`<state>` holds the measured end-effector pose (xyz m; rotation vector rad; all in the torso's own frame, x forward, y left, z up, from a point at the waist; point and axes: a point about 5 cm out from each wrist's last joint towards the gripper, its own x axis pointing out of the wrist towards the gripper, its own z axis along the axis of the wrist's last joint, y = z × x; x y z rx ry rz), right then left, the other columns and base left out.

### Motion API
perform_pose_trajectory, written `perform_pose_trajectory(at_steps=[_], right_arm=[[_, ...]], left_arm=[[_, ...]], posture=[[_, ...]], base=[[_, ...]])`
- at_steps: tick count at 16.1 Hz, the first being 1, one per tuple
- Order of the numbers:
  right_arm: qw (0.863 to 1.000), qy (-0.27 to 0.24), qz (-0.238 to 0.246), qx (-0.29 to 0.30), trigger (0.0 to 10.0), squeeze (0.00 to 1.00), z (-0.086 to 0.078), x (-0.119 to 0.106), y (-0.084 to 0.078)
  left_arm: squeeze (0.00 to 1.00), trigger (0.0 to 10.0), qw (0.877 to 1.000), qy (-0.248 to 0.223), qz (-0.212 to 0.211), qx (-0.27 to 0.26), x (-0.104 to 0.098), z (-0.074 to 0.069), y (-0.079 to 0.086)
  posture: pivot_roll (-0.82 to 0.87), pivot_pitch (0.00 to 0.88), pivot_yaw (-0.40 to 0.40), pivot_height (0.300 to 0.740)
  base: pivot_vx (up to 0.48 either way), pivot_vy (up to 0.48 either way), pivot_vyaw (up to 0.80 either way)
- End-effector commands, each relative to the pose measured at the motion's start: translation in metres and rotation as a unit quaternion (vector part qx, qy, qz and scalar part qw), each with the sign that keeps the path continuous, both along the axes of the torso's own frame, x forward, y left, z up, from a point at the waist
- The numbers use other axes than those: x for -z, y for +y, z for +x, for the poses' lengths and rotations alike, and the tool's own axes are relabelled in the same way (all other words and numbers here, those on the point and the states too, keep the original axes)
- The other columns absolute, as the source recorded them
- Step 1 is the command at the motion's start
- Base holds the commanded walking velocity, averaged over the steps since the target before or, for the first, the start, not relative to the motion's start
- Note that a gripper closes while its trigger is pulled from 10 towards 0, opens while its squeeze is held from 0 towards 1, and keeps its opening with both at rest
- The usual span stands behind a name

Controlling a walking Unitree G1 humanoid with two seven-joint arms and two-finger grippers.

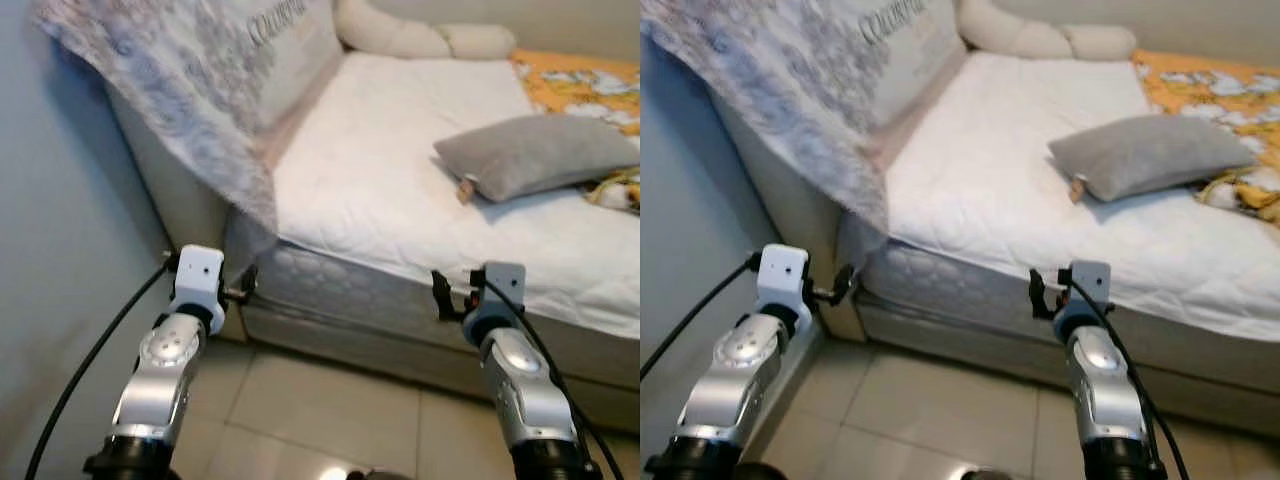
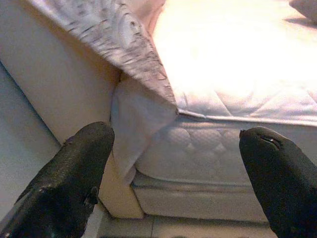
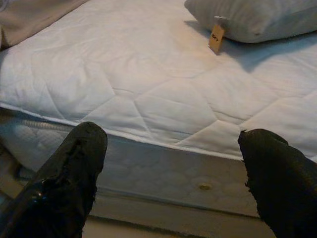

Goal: Clean up the room

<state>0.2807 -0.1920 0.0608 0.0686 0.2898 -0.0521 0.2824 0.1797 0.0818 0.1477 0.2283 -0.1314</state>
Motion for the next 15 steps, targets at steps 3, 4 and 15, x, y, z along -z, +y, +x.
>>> perform_pose_trajectory(at_steps=[3,4,15], right_arm=[[1.0,-0.031,0.002,-0.004,10.0,1.0,0.005,-0.012,0.004],[0.999,-0.034,-0.001,-0.007,10.0,1.0,0.006,-0.013,0.004],[0.999,-0.032,0.003,-0.001,10.0,0.0,0.016,-0.021,0.006]], left_arm=[[0.0,10.0,1.0,-0.011,0.017,-0.005,-0.006,0.001,0.004],[0.0,10.0,1.0,-0.012,0.017,-0.005,-0.006,0.001,0.004],[0.0,10.0,1.0,-0.028,-0.012,0.003,-0.014,0.007,0.0]], posture=[[-0.03,0.0,0.05,0.74],[-0.03,0.0,0.05,0.74],[-0.03,0.0,0.051,0.74]], base=[[0.0,-0.35,0.0],[0.0,-0.36,0.0],[0.0,-0.03,-0.28]])
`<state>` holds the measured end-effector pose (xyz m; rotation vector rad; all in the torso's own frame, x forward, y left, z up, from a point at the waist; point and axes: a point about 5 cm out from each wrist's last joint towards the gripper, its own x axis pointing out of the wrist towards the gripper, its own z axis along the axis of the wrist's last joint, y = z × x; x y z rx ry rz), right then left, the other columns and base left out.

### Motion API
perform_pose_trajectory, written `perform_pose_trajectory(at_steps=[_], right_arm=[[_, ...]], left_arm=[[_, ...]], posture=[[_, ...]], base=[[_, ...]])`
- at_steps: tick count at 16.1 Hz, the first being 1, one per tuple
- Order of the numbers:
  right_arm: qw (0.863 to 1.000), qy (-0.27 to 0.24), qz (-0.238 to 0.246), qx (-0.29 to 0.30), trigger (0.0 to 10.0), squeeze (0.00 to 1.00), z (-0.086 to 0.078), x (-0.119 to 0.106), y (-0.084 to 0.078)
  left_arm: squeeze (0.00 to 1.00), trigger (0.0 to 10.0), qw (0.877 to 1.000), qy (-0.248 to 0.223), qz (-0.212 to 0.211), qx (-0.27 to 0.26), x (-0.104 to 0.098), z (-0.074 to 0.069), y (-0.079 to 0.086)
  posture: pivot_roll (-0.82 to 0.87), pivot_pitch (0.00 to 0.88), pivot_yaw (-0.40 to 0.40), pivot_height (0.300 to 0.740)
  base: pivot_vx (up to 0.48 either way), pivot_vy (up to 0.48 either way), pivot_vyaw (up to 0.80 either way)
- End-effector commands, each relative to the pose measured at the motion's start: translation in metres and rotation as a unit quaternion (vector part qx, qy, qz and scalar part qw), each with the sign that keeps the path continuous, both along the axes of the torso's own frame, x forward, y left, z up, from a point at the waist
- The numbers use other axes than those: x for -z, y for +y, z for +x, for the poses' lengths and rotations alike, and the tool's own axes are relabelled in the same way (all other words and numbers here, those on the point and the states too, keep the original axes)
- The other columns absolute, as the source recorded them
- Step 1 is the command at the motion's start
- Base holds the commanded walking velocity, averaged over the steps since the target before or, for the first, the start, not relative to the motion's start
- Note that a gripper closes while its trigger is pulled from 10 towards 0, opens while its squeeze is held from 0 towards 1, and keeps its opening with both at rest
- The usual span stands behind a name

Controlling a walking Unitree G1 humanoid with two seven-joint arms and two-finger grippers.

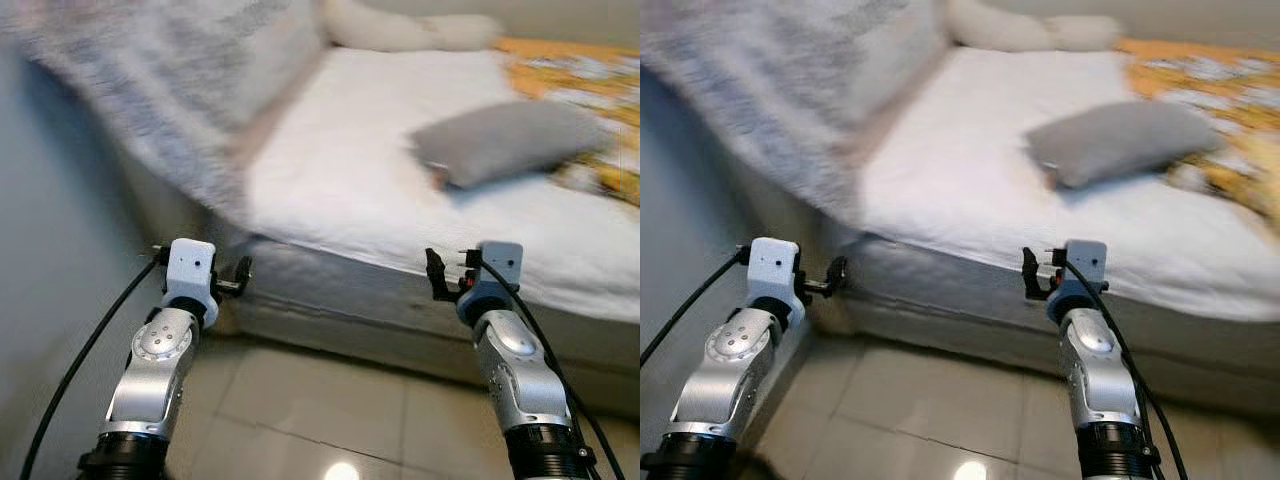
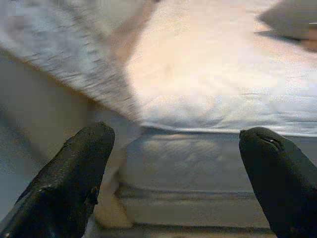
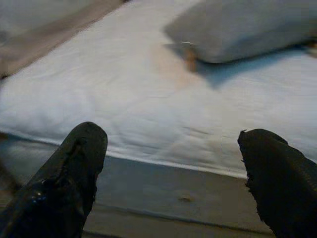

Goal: Clean up the room

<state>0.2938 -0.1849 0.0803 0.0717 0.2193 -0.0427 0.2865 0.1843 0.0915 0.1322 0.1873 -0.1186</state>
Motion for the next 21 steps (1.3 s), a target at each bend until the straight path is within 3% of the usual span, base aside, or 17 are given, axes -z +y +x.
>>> perform_pose_trajectory(at_steps=[1,9,15,21], right_arm=[[1.0,0.003,0.002,0.003,10.0,0.0,0.0027,-0.0018,-0.0014],[1.0,0.005,-0.001,0.008,10.0,0.0,0.0055,-0.0037,-0.0037],[1.0,0.005,-0.008,0.012,10.0,0.0,0.0086,-0.0055,-0.0052],[1.0,-0.004,-0.01,0.001,10.0,0.0,0.0108,-0.0085,-0.0024]], left_arm=[[0.0,10.0,1.0,-0.006,-0.005,0.009,-0.0035,0.0027,-0.005],[0.0,10.0,1.0,-0.01,-0.009,0.002,-0.0056,0.0056,-0.0018],[0.0,10.0,1.0,-0.009,-0.019,0.001,-0.0059,0.0079,-0.0019],[0.0,10.0,1.0,-0.009,-0.023,-0.003,-0.0077,0.0108,-0.0008]], posture=[[-0.02,0.0,0.042,0.74],[-0.02,0.0,0.051,0.74],[-0.02,0.0,0.048,0.74],[-0.02,0.0,0.053,0.74]], base=[[0.0,0.0,-0.78],[0.0,0.0,-0.78],[0.3,0.0,-0.74],[0.35,0.0,0.0]])
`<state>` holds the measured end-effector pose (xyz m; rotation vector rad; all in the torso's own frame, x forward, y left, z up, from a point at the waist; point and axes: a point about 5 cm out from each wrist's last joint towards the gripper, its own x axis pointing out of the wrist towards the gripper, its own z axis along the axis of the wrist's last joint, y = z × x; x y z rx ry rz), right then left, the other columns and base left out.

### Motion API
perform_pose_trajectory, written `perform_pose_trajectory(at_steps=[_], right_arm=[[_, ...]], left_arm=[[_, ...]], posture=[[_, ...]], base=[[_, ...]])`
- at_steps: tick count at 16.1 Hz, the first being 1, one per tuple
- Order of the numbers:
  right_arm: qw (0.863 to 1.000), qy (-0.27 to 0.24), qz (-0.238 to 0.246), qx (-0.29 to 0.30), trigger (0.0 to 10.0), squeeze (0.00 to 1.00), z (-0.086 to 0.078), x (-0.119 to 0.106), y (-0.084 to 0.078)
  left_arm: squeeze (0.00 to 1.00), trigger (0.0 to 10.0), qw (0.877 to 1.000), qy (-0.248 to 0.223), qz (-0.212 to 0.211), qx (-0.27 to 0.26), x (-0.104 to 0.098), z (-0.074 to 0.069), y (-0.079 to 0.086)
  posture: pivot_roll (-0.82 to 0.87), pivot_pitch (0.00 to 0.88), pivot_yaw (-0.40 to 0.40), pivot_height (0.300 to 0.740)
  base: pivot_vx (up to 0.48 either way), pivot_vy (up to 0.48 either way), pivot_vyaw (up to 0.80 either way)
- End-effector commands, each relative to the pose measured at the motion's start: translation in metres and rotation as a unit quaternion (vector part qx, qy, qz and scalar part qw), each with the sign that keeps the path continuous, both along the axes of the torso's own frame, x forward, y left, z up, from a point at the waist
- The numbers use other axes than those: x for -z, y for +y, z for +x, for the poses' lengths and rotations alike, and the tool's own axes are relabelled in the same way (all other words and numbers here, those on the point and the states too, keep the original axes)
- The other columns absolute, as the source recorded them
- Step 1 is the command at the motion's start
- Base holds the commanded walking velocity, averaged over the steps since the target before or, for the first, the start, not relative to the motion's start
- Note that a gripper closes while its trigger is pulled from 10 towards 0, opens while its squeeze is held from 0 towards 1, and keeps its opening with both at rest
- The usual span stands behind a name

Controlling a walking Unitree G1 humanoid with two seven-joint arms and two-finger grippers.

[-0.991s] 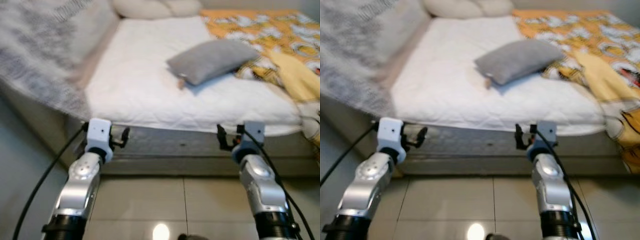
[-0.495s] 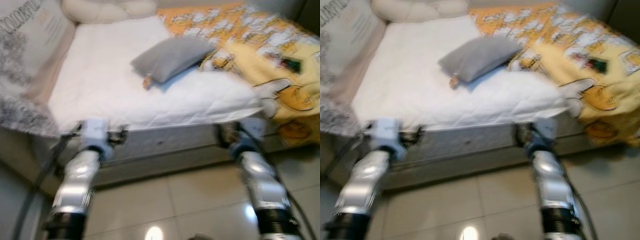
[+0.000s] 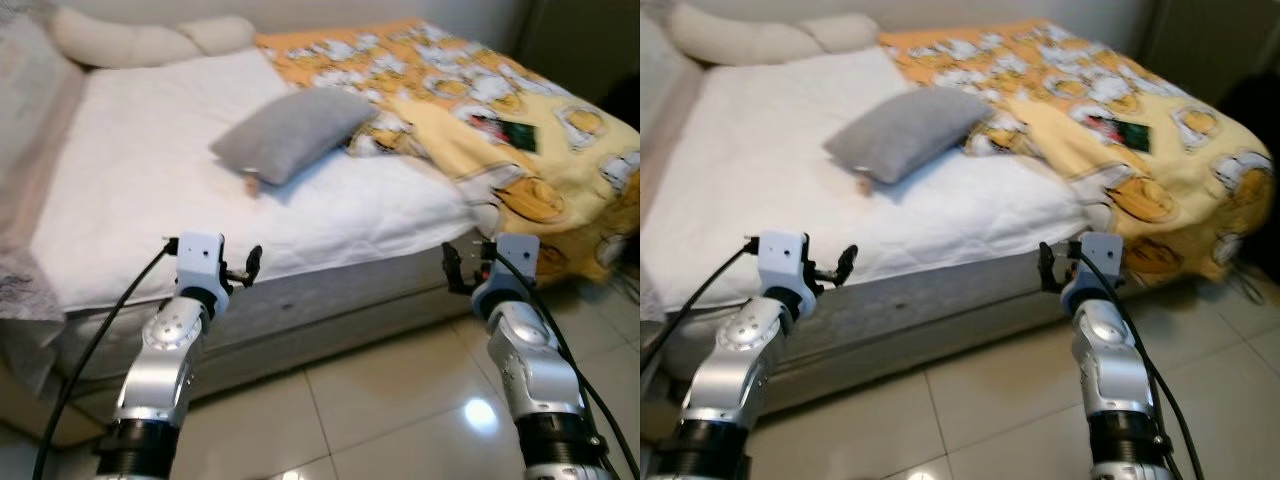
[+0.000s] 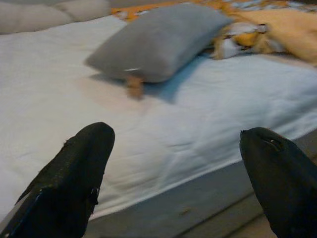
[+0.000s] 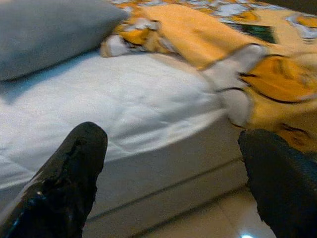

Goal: Clean up the room

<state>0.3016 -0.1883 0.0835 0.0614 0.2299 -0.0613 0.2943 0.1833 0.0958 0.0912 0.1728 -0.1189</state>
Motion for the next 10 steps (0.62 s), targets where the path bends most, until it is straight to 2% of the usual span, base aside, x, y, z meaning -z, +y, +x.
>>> perform_pose_trajectory(at_steps=[1,10], right_arm=[[1.0,-0.01,-0.005,-0.008,10.0,0.0,0.0034,-0.0056,0.0009],[1.0,-0.011,-0.01,-0.013,10.0,0.0,0.0063,-0.008,0.0004]], left_arm=[[0.0,10.0,1.0,-0.003,-0.003,-0.002,-0.0038,0.0033,0.0002],[0.0,10.0,1.0,0.0,-0.005,-0.005,-0.0026,0.0038,0.0]], posture=[[-0.02,0.0,0.053,0.74],[0.0,0.0,0.044,0.74]], base=[[0.356,0.0,0.0],[0.373,0.0,0.0]])
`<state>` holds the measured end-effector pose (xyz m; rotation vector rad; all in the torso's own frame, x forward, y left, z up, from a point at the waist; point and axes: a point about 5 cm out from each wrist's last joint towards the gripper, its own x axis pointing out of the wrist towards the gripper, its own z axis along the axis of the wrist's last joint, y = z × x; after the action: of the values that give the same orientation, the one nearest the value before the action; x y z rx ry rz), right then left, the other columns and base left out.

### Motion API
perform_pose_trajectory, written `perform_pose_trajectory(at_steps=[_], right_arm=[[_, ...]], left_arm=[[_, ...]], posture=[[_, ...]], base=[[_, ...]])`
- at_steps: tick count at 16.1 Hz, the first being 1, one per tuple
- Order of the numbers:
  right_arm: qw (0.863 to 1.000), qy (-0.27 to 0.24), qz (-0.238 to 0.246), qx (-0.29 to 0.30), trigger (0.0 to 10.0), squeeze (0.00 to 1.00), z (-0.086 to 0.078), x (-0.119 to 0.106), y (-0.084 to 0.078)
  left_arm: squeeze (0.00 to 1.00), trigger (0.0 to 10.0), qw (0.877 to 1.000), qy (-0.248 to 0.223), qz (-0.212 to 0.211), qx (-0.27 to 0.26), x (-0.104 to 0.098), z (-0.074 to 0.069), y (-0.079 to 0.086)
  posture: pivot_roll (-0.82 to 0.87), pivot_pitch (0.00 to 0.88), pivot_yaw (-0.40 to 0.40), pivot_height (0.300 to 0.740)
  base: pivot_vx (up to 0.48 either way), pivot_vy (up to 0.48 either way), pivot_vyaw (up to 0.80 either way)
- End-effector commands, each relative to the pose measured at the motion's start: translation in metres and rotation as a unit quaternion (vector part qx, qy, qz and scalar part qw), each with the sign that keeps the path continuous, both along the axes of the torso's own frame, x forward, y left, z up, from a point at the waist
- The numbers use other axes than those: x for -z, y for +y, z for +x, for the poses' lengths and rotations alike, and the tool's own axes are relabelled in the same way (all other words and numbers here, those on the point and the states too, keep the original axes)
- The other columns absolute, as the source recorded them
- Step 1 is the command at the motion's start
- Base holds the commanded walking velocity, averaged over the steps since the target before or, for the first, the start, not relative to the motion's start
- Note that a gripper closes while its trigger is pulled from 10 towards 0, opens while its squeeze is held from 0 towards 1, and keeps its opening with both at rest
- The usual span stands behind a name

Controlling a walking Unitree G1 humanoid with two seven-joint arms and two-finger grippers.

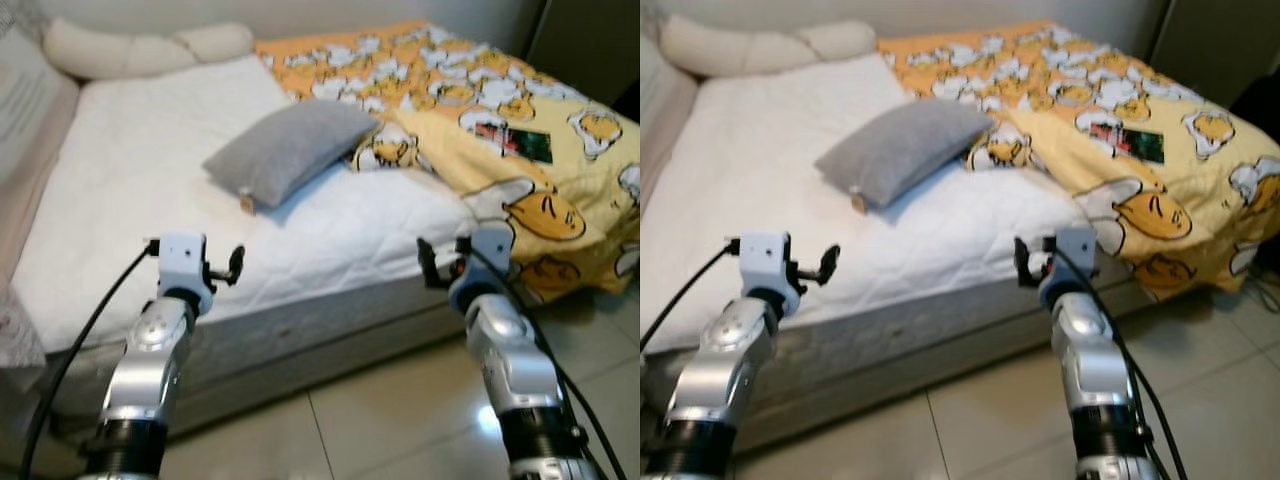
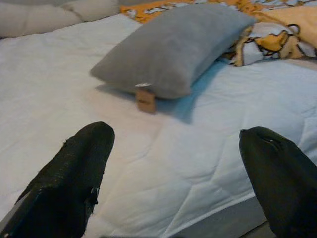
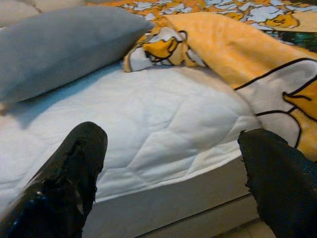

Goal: Clean up the room

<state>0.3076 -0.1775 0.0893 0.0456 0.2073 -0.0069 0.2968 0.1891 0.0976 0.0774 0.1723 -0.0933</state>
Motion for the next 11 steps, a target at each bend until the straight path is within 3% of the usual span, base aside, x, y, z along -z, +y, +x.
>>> perform_pose_trajectory(at_steps=[1,11], right_arm=[[1.0,0.006,-0.001,0.014,10.0,0.0,-0.0003,0.0,-0.0098],[1.0,0.008,-0.029,0.009,10.0,0.0,-0.0009,0.0021,-0.0111]], left_arm=[[0.0,10.0,1.0,-0.001,0.001,0.008,-0.0022,0.0022,-0.0049],[0.0,10.0,1.0,0.004,0.001,0.012,0.0003,0.0003,-0.0062]], posture=[[-0.01,0.0,0.049,0.74],[-0.01,0.0,0.05,0.74]], base=[[0.375,0.0,0.0],[0.376,0.0,0.0]])
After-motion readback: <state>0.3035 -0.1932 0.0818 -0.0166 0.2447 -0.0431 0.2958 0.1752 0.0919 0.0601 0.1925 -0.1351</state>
